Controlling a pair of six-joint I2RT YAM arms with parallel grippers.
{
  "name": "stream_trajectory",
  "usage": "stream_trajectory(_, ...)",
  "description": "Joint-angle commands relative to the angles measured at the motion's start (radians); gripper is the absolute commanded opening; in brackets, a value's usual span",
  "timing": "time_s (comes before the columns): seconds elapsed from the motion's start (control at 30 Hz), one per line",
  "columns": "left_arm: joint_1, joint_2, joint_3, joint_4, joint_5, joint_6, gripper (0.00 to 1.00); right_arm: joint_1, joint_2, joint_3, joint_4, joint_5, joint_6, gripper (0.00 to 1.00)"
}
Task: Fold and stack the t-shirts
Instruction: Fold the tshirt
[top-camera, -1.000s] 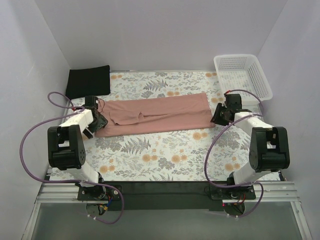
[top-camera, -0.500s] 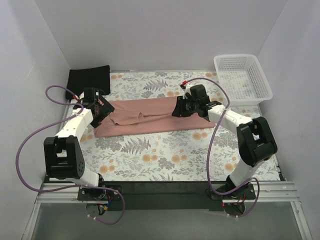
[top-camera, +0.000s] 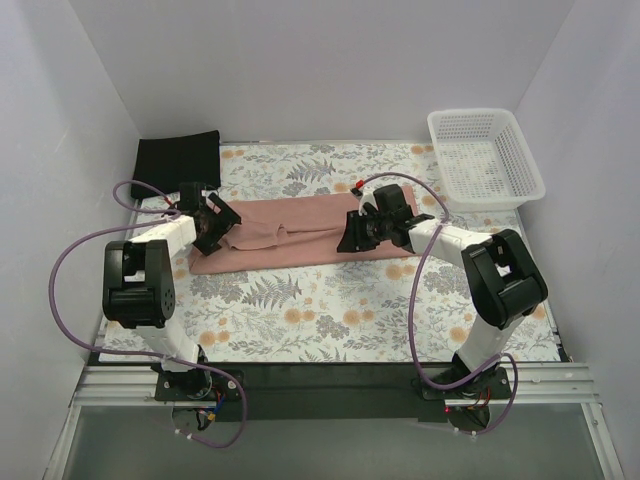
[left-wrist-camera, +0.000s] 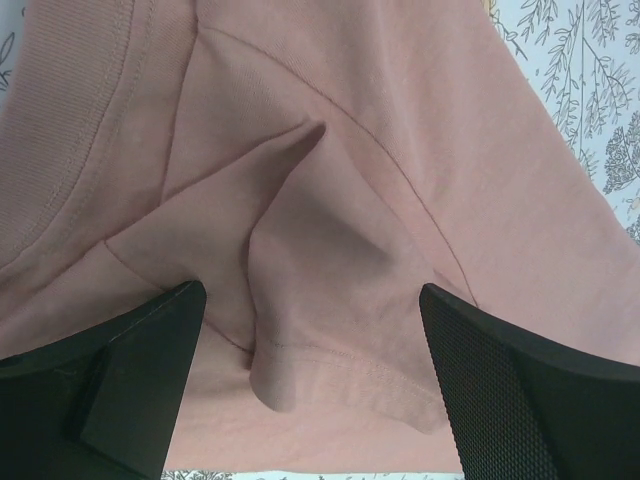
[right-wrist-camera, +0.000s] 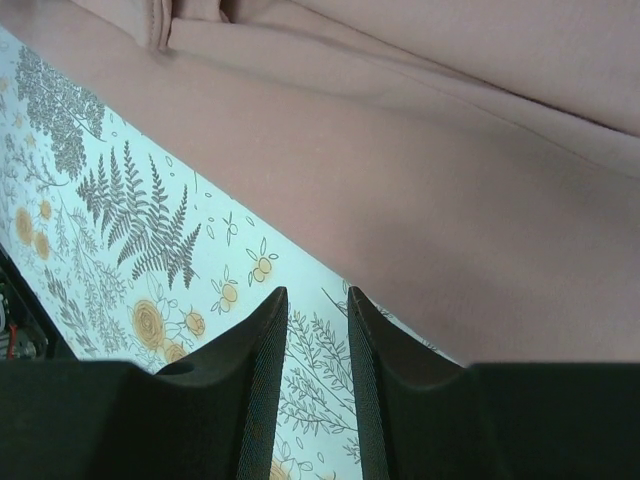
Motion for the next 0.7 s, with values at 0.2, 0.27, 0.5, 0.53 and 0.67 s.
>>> stream_trajectory(0.2,0.002,0.033,-0.042,0.16,0.077,-0.038,0.82,-0.001,-0.071,-0.03,0.034,-0.019,-0.046,0.37)
stream_trajectory(0.27,0.002,0.025,-0.048,0.182,0.106,-0.05,0.81,-0.001,-0.074,-0.032,0.032,-0.019,-0.048,0.38)
stream_trajectory(0.5,0.002,-0.021,-0.057,0.211,0.15,-0.075,0.76,-0.002,-0.074,-0.035,0.034,-0.022,-0.051,0.37)
stream_trajectory(0.53,0.002,-0.029,-0.059,0.21,0.15,-0.08,0.74,-0.002,-0.074,-0.035,0.032,-0.022,-0.051,0.38)
stream_trajectory(0.67,0.002,-0.082,-0.062,0.176,0.127,-0.084,0.71,-0.002,-0.075,-0.036,0.032,-0.023,-0.052,0.37)
